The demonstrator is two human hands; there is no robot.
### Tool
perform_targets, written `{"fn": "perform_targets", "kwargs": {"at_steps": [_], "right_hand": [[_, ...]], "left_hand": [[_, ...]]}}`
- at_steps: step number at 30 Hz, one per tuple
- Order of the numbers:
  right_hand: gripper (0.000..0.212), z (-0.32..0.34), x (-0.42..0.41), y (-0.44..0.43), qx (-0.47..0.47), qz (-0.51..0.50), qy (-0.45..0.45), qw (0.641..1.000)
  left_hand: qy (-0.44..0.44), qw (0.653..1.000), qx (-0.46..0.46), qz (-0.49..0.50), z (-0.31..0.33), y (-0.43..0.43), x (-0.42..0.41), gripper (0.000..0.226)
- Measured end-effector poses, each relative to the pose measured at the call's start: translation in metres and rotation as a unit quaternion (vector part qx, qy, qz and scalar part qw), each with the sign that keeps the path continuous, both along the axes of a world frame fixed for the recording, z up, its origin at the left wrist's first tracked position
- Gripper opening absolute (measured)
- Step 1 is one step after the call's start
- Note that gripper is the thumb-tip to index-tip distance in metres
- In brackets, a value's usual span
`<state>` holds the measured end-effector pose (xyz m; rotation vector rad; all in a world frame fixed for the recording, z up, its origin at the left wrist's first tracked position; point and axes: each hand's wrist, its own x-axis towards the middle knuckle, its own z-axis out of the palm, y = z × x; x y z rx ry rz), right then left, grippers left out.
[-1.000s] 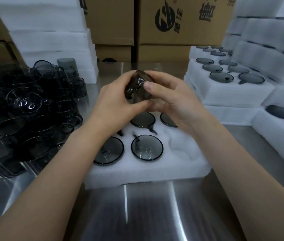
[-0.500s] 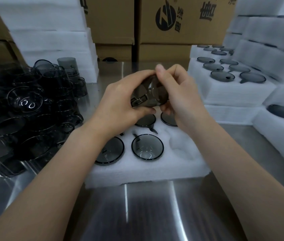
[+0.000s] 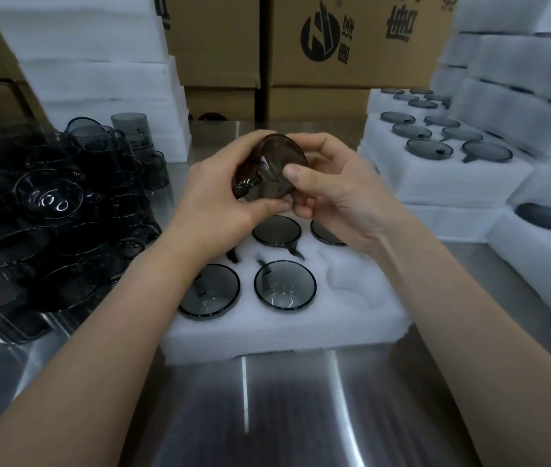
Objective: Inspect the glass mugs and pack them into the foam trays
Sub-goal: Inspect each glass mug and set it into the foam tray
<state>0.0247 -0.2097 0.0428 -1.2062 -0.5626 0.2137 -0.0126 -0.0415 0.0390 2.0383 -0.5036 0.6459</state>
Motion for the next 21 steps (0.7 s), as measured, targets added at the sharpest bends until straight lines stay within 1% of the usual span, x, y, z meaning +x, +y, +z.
{"fn": "perform_targets", "kwargs": {"at_steps": [2, 4, 6, 8, 10, 13, 15, 17, 18, 20, 21], "right_hand": [[0.036, -0.001, -0.001, 0.001, -0.041, -0.047, -0.022, 0.998], [0.031, -0.003, -0.002, 0.003, -0.071, -0.102, -0.049, 0.991], [0.024, -0.003, -0.003, 0.005, -0.084, -0.156, -0.081, 0.981], [0.026, -0.003, -0.002, 0.006, -0.091, -0.199, -0.101, 0.971], [0.030, -0.002, -0.002, 0.007, -0.092, -0.221, -0.096, 0.966], [0.030, -0.001, -0.002, 0.007, -0.095, -0.201, -0.070, 0.973], [0.034, -0.002, -0.003, 0.007, -0.125, -0.178, -0.075, 0.973], [0.040, -0.003, -0.002, 0.007, -0.160, -0.152, -0.094, 0.971], [0.042, -0.004, -0.002, 0.006, -0.162, -0.136, -0.094, 0.973], [0.042, -0.004, 0.000, 0.006, -0.134, -0.113, -0.069, 0.982], [0.042, -0.005, 0.001, 0.005, -0.107, -0.107, -0.051, 0.987]], "left_hand": [[0.001, 1.000, 0.027, 0.008, 0.000, -0.001, -0.001, 0.071], [-0.006, 0.999, 0.050, 0.014, 0.001, -0.003, -0.002, 0.072], [-0.022, 0.997, 0.073, 0.013, 0.002, -0.005, -0.003, 0.071], [-0.029, 0.996, 0.088, 0.002, 0.003, -0.006, -0.003, 0.070], [-0.028, 0.995, 0.096, 0.000, 0.002, -0.007, -0.002, 0.074], [-0.042, 0.993, 0.114, -0.001, 0.000, -0.008, 0.001, 0.077], [-0.042, 0.993, 0.113, -0.009, -0.002, -0.007, 0.003, 0.076], [-0.022, 0.994, 0.105, -0.010, -0.004, -0.006, 0.005, 0.085], [-0.010, 0.995, 0.103, -0.006, -0.004, -0.005, 0.006, 0.090], [0.013, 0.997, 0.077, 0.005, -0.005, -0.003, 0.007, 0.097], [0.025, 0.999, 0.043, 0.008, -0.005, -0.003, 0.007, 0.097]]}}
